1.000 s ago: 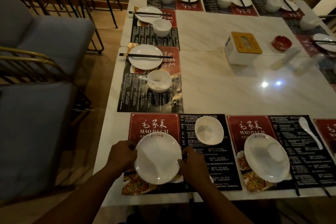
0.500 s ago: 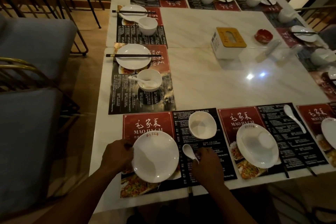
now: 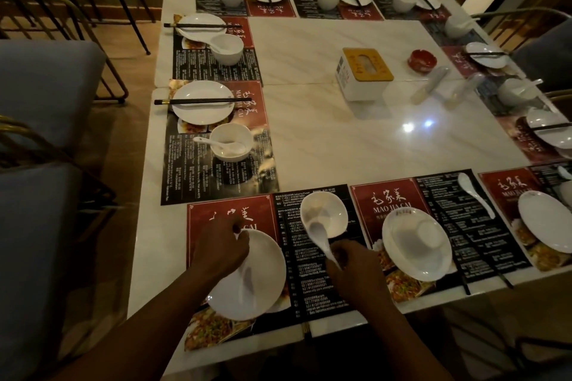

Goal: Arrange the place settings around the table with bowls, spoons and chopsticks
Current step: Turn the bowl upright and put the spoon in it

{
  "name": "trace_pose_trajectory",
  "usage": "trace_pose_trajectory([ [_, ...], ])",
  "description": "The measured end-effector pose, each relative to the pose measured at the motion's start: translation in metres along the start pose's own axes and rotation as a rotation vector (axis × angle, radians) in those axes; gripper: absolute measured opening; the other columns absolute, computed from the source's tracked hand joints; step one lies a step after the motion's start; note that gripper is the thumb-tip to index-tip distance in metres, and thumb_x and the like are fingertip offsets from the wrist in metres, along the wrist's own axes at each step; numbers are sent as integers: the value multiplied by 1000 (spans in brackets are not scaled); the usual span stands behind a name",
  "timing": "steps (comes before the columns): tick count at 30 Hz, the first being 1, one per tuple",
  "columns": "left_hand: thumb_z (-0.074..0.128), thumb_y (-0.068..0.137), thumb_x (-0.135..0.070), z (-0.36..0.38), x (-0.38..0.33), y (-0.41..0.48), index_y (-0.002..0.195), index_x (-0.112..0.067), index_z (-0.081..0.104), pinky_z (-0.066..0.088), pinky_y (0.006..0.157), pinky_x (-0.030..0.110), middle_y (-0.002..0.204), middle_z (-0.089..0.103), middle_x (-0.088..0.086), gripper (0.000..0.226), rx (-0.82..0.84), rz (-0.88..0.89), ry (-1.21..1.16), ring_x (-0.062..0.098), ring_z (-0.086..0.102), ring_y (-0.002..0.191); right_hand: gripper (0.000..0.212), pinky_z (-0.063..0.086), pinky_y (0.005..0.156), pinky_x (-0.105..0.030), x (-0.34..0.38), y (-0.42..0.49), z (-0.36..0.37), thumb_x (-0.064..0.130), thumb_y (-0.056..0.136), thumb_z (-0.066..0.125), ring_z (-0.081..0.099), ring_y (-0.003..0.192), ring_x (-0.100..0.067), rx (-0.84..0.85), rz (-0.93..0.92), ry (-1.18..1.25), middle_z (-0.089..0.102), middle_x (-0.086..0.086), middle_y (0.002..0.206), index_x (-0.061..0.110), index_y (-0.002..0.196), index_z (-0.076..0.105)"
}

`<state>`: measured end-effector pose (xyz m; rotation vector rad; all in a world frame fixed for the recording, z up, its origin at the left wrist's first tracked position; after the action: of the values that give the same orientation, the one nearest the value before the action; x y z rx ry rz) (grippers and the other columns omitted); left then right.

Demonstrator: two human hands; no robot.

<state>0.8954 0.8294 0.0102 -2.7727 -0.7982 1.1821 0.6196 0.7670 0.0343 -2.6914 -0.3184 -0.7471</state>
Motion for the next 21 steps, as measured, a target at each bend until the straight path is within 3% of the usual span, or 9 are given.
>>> trace_pose_trajectory([
  [3,67,90,-22,11,-19,8,112,-21,68,54,83,31,103,67,-6,23,35,26,-45,12,63,94,14,50,68,-19,6,25,-25,25,83,75,65,73,-6,-41,29,-82,71,5,83,18,94,73],
  [9,64,92,-20,27,-32,10,119,-20,65,51,84,29,109,67,-4,27,65,8,-60,12,62,97,40,45,65,-22,19,75,-21,30,78,76,69,91,-20,94,62,-320,72,-7,104,7,110,70],
  [16,68,89,-21,21,-7,4,119,-23,65,53,82,29,103,65,-8,29,33,-96,-59,9,61,93,37,59,70,-31,21,95,-3,18,80,70,68,87,-23,166,62,-352,68,-12,105,6,115,64],
  [21,70,89,-24,18,6,2,121,-22,66,56,85,34,107,69,-3,33,-9,-153,-58,11,63,92,31,56,64,-31,22,99,1,31,86,65,68,80,-23,159,28,-395,68,-9,97,8,107,66],
])
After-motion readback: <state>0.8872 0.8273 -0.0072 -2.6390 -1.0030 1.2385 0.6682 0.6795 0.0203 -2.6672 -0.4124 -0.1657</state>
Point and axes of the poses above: each hand's wrist, its own y-axis towards the middle knuckle, its own z-axis out of the palm, x = y × z, the point moved 3 cm from there along y, towards the middle knuckle
